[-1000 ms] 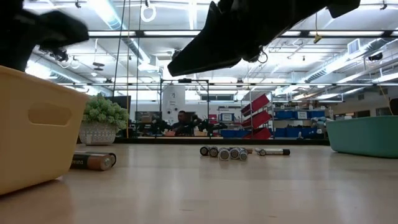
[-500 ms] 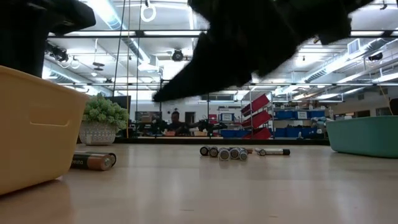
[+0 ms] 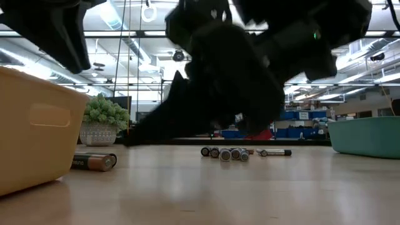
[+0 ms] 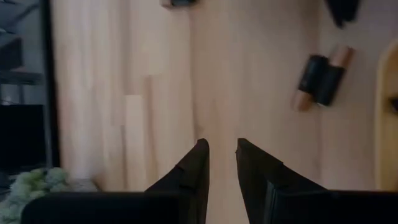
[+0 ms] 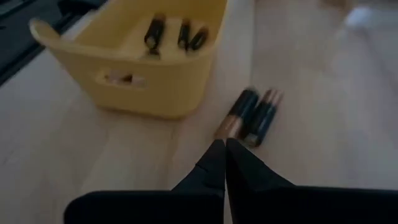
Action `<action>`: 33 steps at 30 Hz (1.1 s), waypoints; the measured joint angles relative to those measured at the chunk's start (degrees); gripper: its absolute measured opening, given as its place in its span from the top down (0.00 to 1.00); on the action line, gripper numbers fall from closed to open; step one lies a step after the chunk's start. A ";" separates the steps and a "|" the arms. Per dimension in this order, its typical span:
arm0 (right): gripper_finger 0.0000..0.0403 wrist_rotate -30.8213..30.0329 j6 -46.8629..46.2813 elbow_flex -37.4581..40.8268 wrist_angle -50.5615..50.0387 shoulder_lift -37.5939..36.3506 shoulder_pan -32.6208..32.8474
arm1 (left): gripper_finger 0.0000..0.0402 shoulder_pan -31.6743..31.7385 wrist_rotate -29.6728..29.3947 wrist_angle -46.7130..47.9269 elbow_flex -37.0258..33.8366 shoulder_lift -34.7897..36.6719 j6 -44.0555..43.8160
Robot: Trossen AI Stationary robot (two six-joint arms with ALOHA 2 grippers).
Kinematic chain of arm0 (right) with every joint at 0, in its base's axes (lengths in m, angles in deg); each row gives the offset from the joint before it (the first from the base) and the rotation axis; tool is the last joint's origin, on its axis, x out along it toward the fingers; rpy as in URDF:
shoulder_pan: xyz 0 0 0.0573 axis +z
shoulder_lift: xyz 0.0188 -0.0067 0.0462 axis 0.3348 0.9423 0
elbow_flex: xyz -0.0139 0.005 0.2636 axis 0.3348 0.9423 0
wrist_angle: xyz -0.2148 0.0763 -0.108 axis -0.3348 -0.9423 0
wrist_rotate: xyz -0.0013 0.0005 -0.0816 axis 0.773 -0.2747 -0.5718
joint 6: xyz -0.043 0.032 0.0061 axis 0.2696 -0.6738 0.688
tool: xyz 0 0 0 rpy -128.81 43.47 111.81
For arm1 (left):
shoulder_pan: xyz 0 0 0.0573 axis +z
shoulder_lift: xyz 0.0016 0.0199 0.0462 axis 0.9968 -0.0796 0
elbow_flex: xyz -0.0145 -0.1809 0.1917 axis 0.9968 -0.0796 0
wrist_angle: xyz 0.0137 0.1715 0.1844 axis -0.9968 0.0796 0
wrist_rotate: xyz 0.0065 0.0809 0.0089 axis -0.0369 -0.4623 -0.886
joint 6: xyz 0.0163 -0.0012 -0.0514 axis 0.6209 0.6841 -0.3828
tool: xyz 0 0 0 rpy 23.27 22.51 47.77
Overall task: Sort batteries
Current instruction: Put the black battery into the yellow bin
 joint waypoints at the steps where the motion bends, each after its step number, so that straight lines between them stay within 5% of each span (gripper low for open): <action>1: 1.00 0.99 -0.68 0.04 0.17 0.39 -0.04 | 0.81 0.00 -1.24 0.07 -0.04 0.00 -0.10; 9: 1.00 5.65 -2.08 0.06 3.48 1.84 -0.61 | 0.81 0.00 -6.95 -0.62 -0.07 0.00 -0.35; 17: 1.00 3.97 -0.26 0.04 4.11 1.78 -1.93 | 0.81 0.00 -6.93 -0.60 -0.07 0.00 -3.20; 21: 1.00 11.22 -0.50 0.06 4.89 1.79 -2.27 | 0.81 0.00 -6.91 -0.58 -0.07 0.00 -3.18; 33: 1.00 11.53 -7.14 -1.49 13.38 8.16 -2.21 | 0.81 -0.04 -7.59 -0.39 -0.10 0.00 -4.45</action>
